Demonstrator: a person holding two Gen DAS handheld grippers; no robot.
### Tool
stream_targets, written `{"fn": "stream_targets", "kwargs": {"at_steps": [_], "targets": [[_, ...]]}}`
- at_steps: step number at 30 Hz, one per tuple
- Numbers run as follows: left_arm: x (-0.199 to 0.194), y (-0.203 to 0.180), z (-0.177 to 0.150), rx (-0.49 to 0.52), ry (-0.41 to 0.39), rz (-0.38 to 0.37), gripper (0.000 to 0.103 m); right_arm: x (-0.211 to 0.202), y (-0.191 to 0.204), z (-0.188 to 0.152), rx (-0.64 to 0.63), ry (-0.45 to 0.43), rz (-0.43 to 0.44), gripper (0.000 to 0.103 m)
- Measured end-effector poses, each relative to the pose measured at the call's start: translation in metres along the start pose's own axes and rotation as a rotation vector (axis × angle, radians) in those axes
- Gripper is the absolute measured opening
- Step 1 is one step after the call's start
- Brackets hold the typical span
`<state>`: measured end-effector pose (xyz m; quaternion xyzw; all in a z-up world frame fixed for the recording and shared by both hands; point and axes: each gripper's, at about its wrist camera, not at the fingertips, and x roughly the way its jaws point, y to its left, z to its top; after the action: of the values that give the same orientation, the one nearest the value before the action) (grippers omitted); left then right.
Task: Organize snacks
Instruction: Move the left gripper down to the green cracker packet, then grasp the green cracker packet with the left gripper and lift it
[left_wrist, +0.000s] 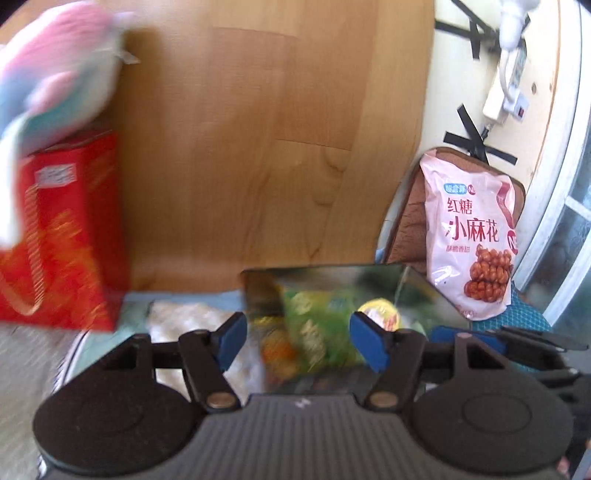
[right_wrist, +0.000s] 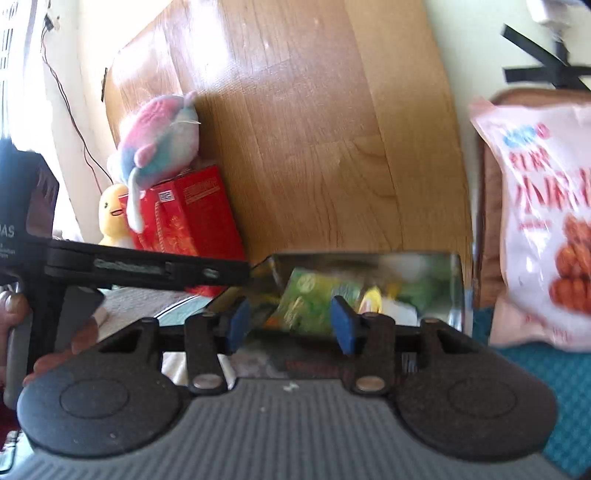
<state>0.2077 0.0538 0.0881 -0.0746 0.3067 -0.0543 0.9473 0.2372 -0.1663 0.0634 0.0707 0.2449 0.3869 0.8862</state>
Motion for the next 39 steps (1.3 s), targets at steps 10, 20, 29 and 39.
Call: {"fn": "stream_targets", "kwargs": {"at_steps": [10, 20, 29, 39], "targets": [[-0.039, 0.042, -0.091, -0.158, 0.145, 0.005, 0.055, -0.007, 0.062, -0.069, -0.042, 0.284, 0.267, 0.051], [-0.075, 0.02, -0.126, -0.184, 0.17, -0.178, 0.048, -0.031, 0.074, -0.092, -0.096, 0.298, 0.122, 0.053], [-0.057, 0.023, -0.123, -0.261, 0.186, -0.098, 0.051, -0.02, 0.089, -0.099, -0.2, 0.287, 0.094, 0.058], [-0.082, -0.008, -0.132, -0.228, 0.15, -0.144, 0.029, -0.042, 0.095, -0.104, -0.204, 0.23, 0.07, 0.033]]}}
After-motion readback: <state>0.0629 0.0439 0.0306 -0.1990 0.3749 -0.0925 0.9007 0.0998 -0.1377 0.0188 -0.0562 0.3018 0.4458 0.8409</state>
